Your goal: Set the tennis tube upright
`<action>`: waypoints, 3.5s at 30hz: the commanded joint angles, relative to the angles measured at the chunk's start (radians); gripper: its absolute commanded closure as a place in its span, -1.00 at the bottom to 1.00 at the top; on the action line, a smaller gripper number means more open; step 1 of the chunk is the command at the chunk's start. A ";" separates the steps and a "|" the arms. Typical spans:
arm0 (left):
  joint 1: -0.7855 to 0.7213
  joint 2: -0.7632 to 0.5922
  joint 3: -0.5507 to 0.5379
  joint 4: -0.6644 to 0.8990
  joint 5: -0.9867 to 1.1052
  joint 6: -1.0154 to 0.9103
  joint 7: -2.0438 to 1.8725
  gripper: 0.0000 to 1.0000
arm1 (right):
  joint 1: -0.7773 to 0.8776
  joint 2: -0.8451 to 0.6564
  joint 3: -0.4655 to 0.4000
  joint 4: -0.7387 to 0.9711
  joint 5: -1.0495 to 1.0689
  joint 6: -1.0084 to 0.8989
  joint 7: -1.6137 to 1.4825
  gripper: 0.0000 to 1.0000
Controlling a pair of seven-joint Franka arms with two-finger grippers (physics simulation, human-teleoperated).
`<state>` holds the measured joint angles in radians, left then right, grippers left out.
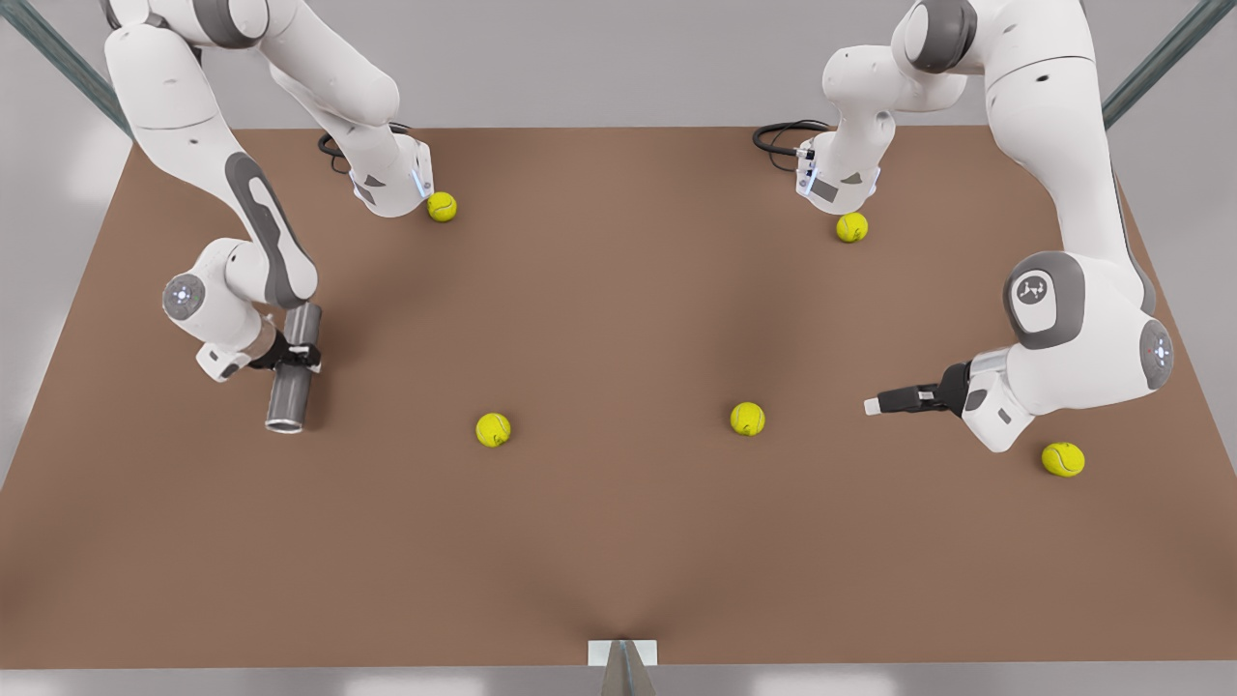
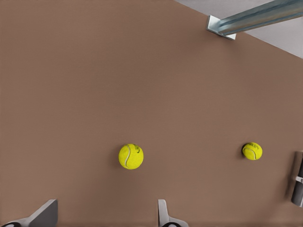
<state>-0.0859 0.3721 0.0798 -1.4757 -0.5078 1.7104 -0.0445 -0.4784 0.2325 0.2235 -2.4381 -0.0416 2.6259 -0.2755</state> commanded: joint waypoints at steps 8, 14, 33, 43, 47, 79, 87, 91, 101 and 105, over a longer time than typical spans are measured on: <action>0.000 0.001 0.000 0.000 0.000 0.002 0.000 -1.00 | 0.001 -0.064 0.137 0.011 -0.003 -0.027 0.002 -0.36; 0.000 -0.002 0.000 0.000 0.000 -0.002 0.000 -1.00 | 0.241 -0.045 0.169 0.051 0.006 -0.021 -0.002 -0.35; 0.005 -0.015 -0.040 -0.024 -0.057 -0.002 -0.020 -1.00 | 1.169 0.392 -0.119 0.699 -0.004 -0.055 -0.054 -0.35; 0.003 -0.065 -0.179 -0.112 -0.146 0.064 -0.155 -1.00 | 1.222 0.570 -0.119 0.892 -0.038 -0.046 -0.384 -0.35; 0.011 -0.168 -0.236 -0.323 -0.273 0.204 -0.161 -1.00 | 1.259 0.610 -0.124 0.930 -0.031 -0.041 -0.381 -1.00; 0.072 0.096 -0.371 -0.543 -0.810 0.529 0.601 -1.00 | 0.324 -0.142 -0.084 0.824 0.040 -1.029 0.110 -1.00; 0.089 0.151 -0.373 -0.569 -0.914 0.523 0.761 -1.00 | 0.288 -0.096 -0.036 0.979 -0.090 -1.147 0.114 -1.00; 0.090 0.137 -0.387 -0.601 -0.939 0.528 0.762 -1.00 | 0.291 -0.088 -0.036 0.985 -0.083 -1.141 0.114 -1.00; 0.086 0.175 -0.387 -0.604 -0.956 0.543 0.811 -1.00 | 0.288 -0.070 -0.036 0.995 -0.075 -1.132 0.114 -1.00; 0.084 0.203 -0.387 -0.600 -0.977 0.543 0.842 -1.00 | 0.288 -0.068 -0.036 0.995 -0.075 -1.132 0.114 -1.00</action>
<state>-0.0095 0.5752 -0.3068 -2.0755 -1.4773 2.2534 0.8020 -0.1901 0.1642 0.1871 -1.4435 -0.1166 1.4941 -0.1611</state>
